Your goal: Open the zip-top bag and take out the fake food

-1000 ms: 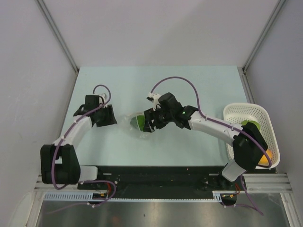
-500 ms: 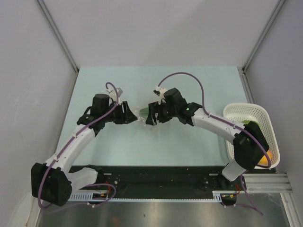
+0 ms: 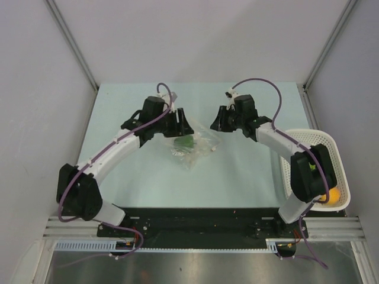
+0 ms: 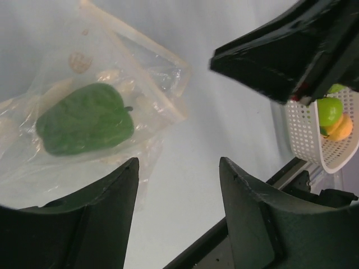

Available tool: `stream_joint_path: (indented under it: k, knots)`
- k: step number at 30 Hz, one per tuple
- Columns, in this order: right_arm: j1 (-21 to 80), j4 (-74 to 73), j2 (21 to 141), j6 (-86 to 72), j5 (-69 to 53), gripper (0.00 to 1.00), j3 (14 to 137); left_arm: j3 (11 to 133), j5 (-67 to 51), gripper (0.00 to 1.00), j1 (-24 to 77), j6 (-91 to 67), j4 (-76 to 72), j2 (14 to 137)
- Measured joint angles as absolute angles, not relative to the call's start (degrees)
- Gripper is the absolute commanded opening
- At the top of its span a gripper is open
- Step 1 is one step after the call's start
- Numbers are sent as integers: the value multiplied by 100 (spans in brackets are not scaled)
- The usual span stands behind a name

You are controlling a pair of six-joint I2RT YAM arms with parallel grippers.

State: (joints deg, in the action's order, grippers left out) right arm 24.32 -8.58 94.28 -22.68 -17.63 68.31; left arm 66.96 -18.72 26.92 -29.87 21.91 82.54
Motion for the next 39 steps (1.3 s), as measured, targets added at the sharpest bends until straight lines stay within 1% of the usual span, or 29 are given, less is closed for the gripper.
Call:
stream_joint_path:
  k: [1,7,11,13,18,19,21,24,26,27,28,31,32,33,39]
  knots:
    - [2429,-792,9561,-2241,-1826,27,6831,6875,-1741,64,2823,-3013,2215,8420]
    - [2510,-585,10374,-2220,-2307,26,6825,8145,-738,67,3374,-3098,2792,9520]
    - [2556,-563,10422,-2222,-2366,26,6825,9214,115,68,3614,-2998,3450,10328]
    - [2554,-534,10422,-2222,-2383,26,6825,9688,530,71,3717,-2928,3785,10667]
    - [2523,-572,10418,-2226,-2362,26,6825,10178,1345,73,3883,-2740,4462,11037]
    - [2510,-596,10414,-2224,-2342,26,6825,10250,1452,75,3903,-2727,4587,11091]
    - [2493,-663,10390,-2202,-2314,28,6825,10355,1590,76,3933,-2683,4759,11192]
    - [2449,-753,10335,-2143,-2292,38,6825,10370,1684,73,3940,-2657,4890,11316]
    - [2412,-801,10283,-2067,-2300,46,6825,10370,1688,64,3940,-2613,4921,11430]
    - [2405,-801,10283,-2062,-2300,49,6825,10370,1682,57,3940,-2587,4921,11463]
    - [2381,-797,10280,-2038,-2344,53,6825,10370,1664,39,3938,-2528,4915,11522]
    - [2329,-762,10280,-1997,-2591,57,6825,10361,1492,14,3889,-2408,4873,11587]
    - [2320,-705,10280,-1994,-2703,58,6825,10348,1420,9,3872,-2359,4836,11581]
    - [2314,-615,10287,-2010,-2818,58,6825,10276,1315,1,3850,-2287,4722,11533]
    - [2571,-95,10462,-2403,-3299,59,6825,9489,794,0,3789,-2132,4230,10892]
